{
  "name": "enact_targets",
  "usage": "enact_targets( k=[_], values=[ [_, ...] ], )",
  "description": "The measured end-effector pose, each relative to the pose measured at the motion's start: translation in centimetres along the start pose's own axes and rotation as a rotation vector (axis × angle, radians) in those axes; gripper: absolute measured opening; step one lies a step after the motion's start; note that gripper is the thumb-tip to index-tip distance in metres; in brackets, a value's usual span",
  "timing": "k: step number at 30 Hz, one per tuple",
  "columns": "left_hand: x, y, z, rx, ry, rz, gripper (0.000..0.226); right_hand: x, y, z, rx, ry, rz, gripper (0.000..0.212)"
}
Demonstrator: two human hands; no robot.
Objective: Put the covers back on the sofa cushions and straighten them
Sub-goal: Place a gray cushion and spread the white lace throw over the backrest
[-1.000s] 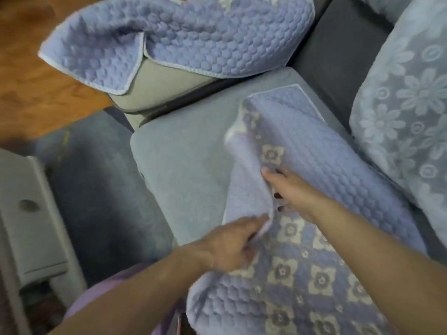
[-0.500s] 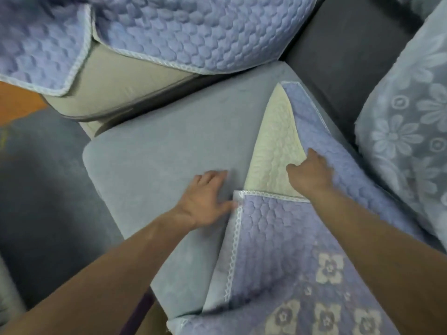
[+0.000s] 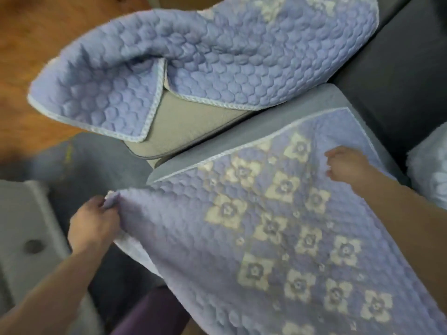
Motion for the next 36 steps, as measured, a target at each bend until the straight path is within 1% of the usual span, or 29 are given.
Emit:
enact_targets(
  k=[1,2,3,4,6,8,10,11,13,15,16,18,20,22,23,24,26,28,29,30,31,33,34,35,36],
  values=[
    [2.4,3.2,0.1,0.04,0.166,-0.047,0.046,2.0,0.4,1.0,0.025,0.027,-0.088,0.046],
    [4.1,5.4,1.1,0.085,0.34,-0.044,0.054,3.9,0.6,2.1,0.051,0.007,-0.183,0.055],
    [4.8,6.5,2.7,0.115,0.408,-0.017,0.059,5.7,0.8,3.7,0.087,-0.073,-0.271,0.063],
    [4.4,6.8,4.3,0.153,0.351,0.021,0.062,7.2,1.1,5.8,0.151,-0.172,-0.339,0.069],
    [0.3,4.9,6.5,0.223,0.203,0.16,0.062,9.1,1.8,9.4,0.228,-0.356,-0.445,0.076],
    [-3.7,3.6,7.8,0.263,0.088,0.251,0.058,10.1,2.7,10.6,0.265,-0.471,-0.456,0.081],
    [-5.4,3.8,8.6,0.307,-0.002,0.237,0.049,10.2,4.1,11.2,0.265,-0.557,-0.435,0.084],
    [-5.5,4.0,8.9,0.31,-0.009,0.236,0.041,10.2,4.6,11.0,0.26,-0.566,-0.412,0.084],
    [-5.1,4.5,9.2,0.284,0.047,0.229,0.029,9.9,6.3,10.1,0.218,-0.607,-0.362,0.082],
    [-4.3,4.9,9.0,0.249,0.121,0.228,0.036,9.8,7.7,9.4,0.154,-0.646,-0.304,0.081],
    [-3.8,5.0,9.0,0.26,0.134,0.212,0.04,9.6,8.5,9.2,0.123,-0.678,-0.269,0.08],
    [-3.1,5.0,9.4,0.304,0.111,0.211,0.039,8.6,10.0,9.4,0.112,-0.672,-0.195,0.076],
    [-3.2,4.6,9.5,0.335,0.055,0.228,0.031,7.2,11.0,9.8,0.14,-0.58,-0.185,0.062],
    [-3.4,4.2,9.5,0.358,-0.059,0.187,0.018,5.3,12.4,9.7,0.114,-0.563,-0.173,0.031],
    [-3.1,4.1,9.2,0.356,-0.111,0.145,0.011,5.2,12.5,9.9,0.123,-0.563,-0.147,0.023],
    [-3.2,3.7,9.1,0.353,-0.148,0.108,0.01,4.9,12.4,9.7,0.123,-0.597,-0.138,0.023],
    [-3.8,3.4,8.0,0.327,-0.259,0.032,0.015,6.7,12.2,8.5,0.079,-0.639,-0.131,0.026],
    [-5.5,4.2,6.7,0.282,-0.397,-0.041,0.017,10.0,13.6,6.3,-0.083,-0.676,-0.211,0.032],
    [-6.5,5.0,6.3,0.252,-0.426,-0.063,0.017,11.8,14.6,5.4,-0.159,-0.643,-0.289,0.034],
    [-7.5,6.3,6.4,0.234,-0.429,-0.082,0.016,13.1,16.0,4.9,-0.202,-0.592,-0.33,0.037],
    [-8.1,7.4,6.7,0.238,-0.411,-0.112,0.014,13.1,17.3,5.1,-0.189,-0.509,-0.315,0.049],
    [-8.9,8.6,7.8,0.275,-0.361,-0.173,0.018,11.2,18.7,6.6,-0.127,-0.369,-0.234,0.093],
    [-9.0,8.6,8.2,0.279,-0.371,-0.187,0.024,9.9,19.0,7.7,-0.105,-0.321,-0.179,0.109],
    [-8.9,8.1,8.2,0.252,-0.391,-0.173,0.029,9.1,18.5,8.9,-0.067,-0.339,-0.143,0.111],
    [-8.7,7.2,7.9,0.174,-0.386,-0.124,0.033,8.9,17.9,10.1,-0.016,-0.417,-0.162,0.101]
  ],
)
Point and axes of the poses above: each hand's wrist, its own y-axis towards the middle knuckle, its own z-axis out of the palm, x = y × z, the point moved 6 cm from there along y, towards the middle knuckle, and after that the axes turned 15 degrees about -z, right-handed, at the moved point
